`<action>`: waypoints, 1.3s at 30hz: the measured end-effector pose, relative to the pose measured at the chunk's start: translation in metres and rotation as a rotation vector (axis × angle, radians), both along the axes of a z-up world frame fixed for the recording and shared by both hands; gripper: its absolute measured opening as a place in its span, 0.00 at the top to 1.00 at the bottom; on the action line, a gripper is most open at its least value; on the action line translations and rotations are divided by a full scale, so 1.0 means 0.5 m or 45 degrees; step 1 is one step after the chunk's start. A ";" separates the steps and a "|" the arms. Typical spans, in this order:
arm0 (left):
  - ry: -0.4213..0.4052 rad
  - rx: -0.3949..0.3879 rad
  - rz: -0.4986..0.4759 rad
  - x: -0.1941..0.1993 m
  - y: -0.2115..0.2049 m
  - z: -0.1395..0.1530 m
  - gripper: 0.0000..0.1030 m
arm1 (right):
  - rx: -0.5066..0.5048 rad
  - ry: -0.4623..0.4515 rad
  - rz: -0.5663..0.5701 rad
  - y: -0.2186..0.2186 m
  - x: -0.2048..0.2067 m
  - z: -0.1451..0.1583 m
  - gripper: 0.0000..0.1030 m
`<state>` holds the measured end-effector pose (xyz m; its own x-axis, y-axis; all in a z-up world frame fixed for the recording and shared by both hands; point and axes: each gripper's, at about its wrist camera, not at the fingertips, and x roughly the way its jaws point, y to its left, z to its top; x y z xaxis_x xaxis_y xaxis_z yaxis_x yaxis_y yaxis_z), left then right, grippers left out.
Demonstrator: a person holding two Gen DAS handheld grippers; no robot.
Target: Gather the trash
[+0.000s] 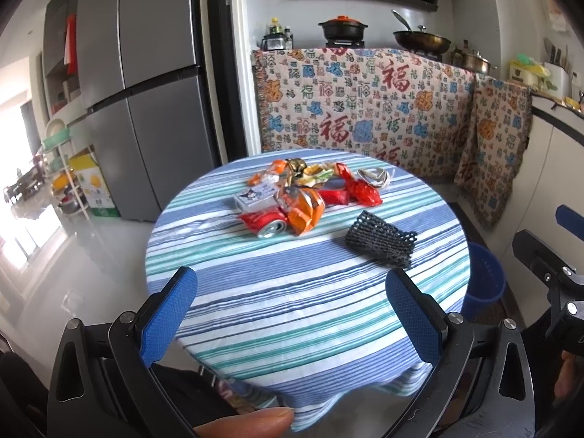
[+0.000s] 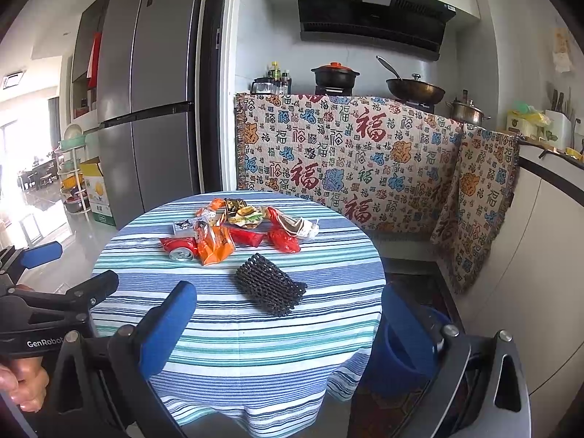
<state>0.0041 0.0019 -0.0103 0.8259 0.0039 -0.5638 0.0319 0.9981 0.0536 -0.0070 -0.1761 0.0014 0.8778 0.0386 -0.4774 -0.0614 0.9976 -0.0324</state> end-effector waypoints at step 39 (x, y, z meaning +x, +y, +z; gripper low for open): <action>0.006 -0.019 0.006 0.006 0.005 -0.021 0.00 | -0.013 0.022 -0.011 0.004 0.011 -0.018 0.00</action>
